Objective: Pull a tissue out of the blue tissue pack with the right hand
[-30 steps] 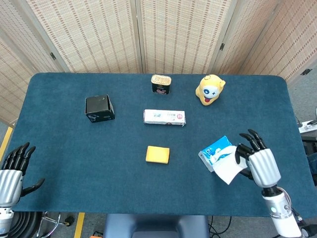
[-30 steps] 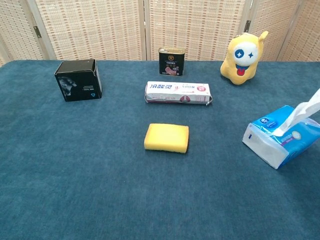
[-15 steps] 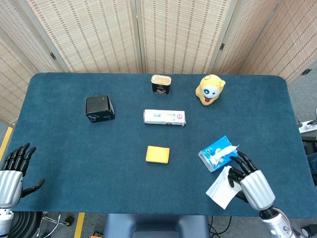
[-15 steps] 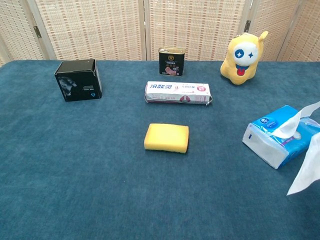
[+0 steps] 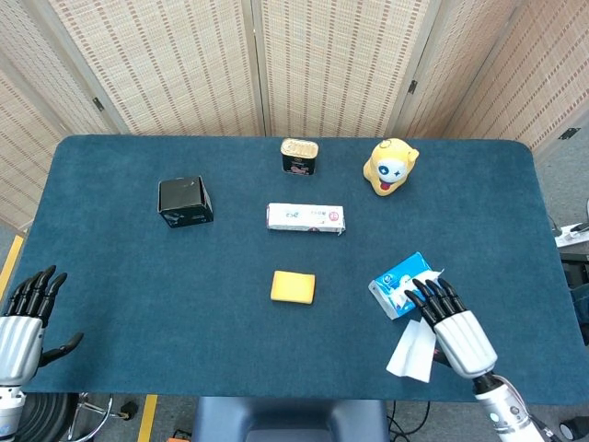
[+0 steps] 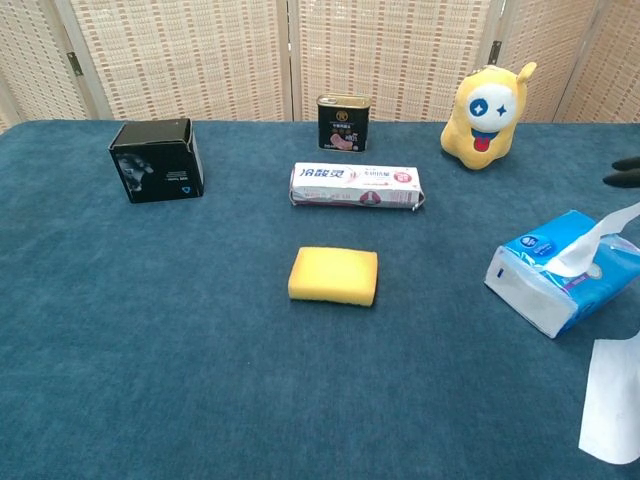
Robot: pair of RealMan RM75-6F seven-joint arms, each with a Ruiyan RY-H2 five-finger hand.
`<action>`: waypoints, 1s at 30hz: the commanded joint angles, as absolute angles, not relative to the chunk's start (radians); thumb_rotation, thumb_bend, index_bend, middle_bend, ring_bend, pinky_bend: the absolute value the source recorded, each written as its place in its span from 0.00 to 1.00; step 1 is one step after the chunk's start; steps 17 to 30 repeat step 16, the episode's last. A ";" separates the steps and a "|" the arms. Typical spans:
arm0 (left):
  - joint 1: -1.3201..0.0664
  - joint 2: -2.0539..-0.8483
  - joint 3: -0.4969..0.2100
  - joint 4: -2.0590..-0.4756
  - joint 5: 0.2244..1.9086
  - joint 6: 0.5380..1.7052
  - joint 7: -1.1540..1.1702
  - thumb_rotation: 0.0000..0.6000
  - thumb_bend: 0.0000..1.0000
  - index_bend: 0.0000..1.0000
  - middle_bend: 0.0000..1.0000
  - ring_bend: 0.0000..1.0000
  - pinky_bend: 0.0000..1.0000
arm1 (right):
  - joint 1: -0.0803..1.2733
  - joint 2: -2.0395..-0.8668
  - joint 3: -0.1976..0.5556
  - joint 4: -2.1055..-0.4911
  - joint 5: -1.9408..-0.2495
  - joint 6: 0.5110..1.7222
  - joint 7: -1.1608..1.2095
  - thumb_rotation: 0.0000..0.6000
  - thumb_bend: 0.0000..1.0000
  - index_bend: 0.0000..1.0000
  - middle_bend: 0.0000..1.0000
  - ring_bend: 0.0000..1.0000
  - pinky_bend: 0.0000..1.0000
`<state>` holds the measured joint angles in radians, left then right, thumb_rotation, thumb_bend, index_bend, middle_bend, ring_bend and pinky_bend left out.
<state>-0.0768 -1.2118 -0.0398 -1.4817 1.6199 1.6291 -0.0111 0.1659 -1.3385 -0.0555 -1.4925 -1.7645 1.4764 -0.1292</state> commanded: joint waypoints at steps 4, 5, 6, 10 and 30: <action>-0.075 -1.212 -0.041 -1.480 1.620 1.633 -0.012 1.00 0.22 0.00 0.00 0.00 0.13 | 0.127 -1.276 -0.040 -1.522 -1.762 1.572 -0.089 1.00 0.19 0.00 0.00 0.00 0.00; -0.075 -1.212 -0.041 -1.480 1.620 1.633 -0.012 1.00 0.22 0.00 0.00 0.00 0.13 | 0.127 -1.276 -0.040 -1.522 -1.762 1.572 -0.089 1.00 0.19 0.00 0.00 0.00 0.00; -0.075 -1.212 -0.041 -1.480 1.620 1.633 -0.012 1.00 0.22 0.00 0.00 0.00 0.13 | 0.126 -1.274 -0.040 -1.523 -1.762 1.573 -0.089 1.00 0.18 0.00 0.00 0.00 0.00; -0.075 -1.212 -0.041 -1.482 1.620 1.634 -0.011 1.00 0.22 0.00 0.00 0.00 0.13 | 0.111 -1.255 -0.031 -1.529 -1.742 1.594 -0.083 1.00 0.17 0.00 0.00 0.00 0.00; -0.078 -1.215 -0.042 -1.481 1.621 1.631 -0.010 1.00 0.22 0.00 0.00 0.00 0.13 | 0.111 -1.243 -0.028 -1.536 -1.736 1.584 -0.076 1.00 0.16 0.00 0.00 0.00 0.00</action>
